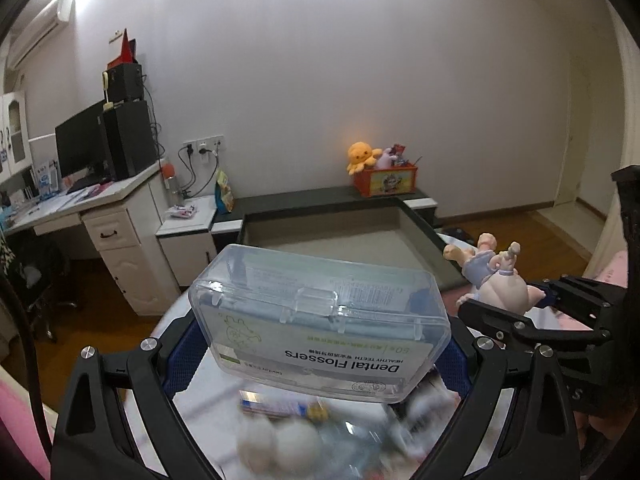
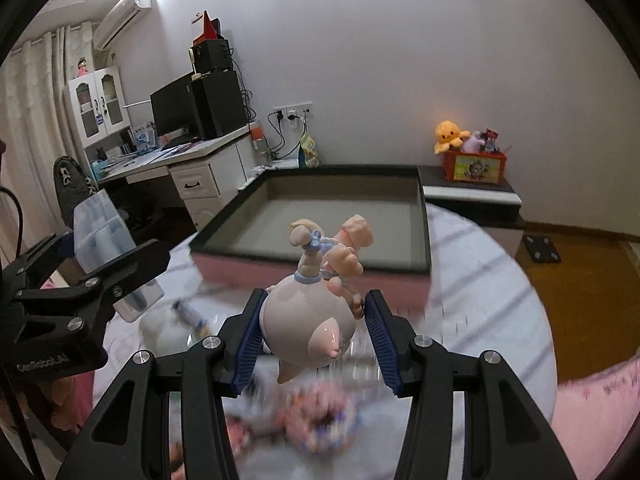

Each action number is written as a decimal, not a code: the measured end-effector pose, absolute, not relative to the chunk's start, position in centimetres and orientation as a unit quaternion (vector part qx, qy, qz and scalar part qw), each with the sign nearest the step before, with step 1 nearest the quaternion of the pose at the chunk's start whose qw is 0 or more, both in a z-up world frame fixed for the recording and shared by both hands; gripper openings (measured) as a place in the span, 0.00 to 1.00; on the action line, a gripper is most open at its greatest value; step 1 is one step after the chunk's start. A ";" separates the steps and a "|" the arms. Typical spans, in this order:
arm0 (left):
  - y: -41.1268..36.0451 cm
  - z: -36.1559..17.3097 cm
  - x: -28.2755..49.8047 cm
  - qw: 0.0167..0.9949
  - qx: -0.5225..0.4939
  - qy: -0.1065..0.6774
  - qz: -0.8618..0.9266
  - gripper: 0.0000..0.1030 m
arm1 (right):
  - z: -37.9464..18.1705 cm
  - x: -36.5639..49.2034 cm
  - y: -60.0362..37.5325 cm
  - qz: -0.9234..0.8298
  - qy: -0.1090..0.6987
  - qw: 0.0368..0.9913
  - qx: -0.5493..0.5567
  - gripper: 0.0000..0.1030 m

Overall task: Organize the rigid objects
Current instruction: 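Carry the flosser case with the left tool while the right tool carries the pig into the pink box, then release both items in the box and lift both tools back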

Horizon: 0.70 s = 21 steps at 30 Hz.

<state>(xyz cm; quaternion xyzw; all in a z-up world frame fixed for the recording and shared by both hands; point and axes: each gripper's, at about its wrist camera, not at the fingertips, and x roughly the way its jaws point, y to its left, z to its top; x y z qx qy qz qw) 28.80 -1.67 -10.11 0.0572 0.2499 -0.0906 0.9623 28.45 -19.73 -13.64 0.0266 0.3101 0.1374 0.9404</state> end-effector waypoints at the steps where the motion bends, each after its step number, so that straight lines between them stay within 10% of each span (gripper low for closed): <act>1: -1.8 -10.0 29.9 0.962 0.063 0.251 -0.087 0.93 | -13.5 29.5 -19.5 0.139 0.312 0.940 0.024 0.50; 21: -1.4 -17.7 45.4 0.897 0.040 0.438 -0.043 0.94 | -18.9 44.6 -19.2 0.108 0.431 0.895 0.026 0.51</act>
